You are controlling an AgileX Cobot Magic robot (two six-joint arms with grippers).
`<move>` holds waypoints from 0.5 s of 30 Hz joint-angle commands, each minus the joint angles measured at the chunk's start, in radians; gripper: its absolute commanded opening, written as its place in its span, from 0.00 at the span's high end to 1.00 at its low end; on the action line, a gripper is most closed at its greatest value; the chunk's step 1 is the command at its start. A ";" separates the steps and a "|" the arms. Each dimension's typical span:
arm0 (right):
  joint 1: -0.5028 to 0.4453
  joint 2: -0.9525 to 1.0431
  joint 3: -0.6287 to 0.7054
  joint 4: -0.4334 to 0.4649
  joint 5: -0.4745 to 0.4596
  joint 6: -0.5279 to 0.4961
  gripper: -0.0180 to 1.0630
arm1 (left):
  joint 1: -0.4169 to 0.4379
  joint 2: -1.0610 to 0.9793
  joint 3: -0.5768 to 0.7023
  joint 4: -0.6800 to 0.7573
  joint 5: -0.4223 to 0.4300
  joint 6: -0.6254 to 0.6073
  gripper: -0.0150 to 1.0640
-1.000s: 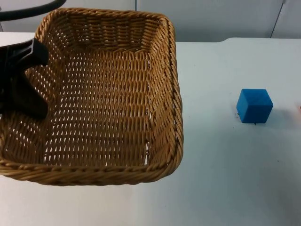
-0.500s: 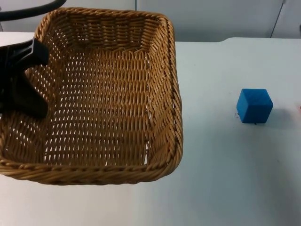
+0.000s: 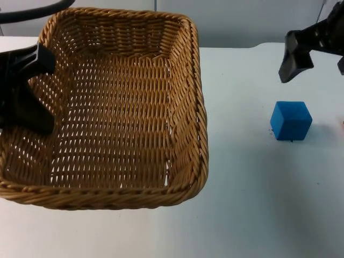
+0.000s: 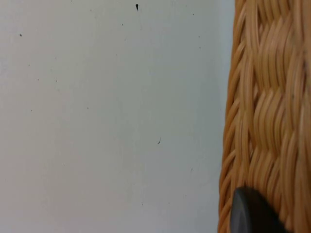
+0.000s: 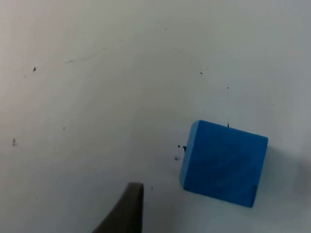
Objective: Pick up the basket with the left hand and place the blue cube into the basket with the right hand.
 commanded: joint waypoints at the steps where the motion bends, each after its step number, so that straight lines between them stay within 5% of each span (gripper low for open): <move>1: 0.005 0.025 -0.020 -0.020 -0.016 0.017 0.04 | -0.007 -0.007 0.000 -0.025 -0.007 -0.005 0.99; 15: 0.005 0.211 -0.045 -0.013 -0.066 0.072 0.04 | -0.007 -0.007 0.000 -0.037 -0.014 -0.005 0.99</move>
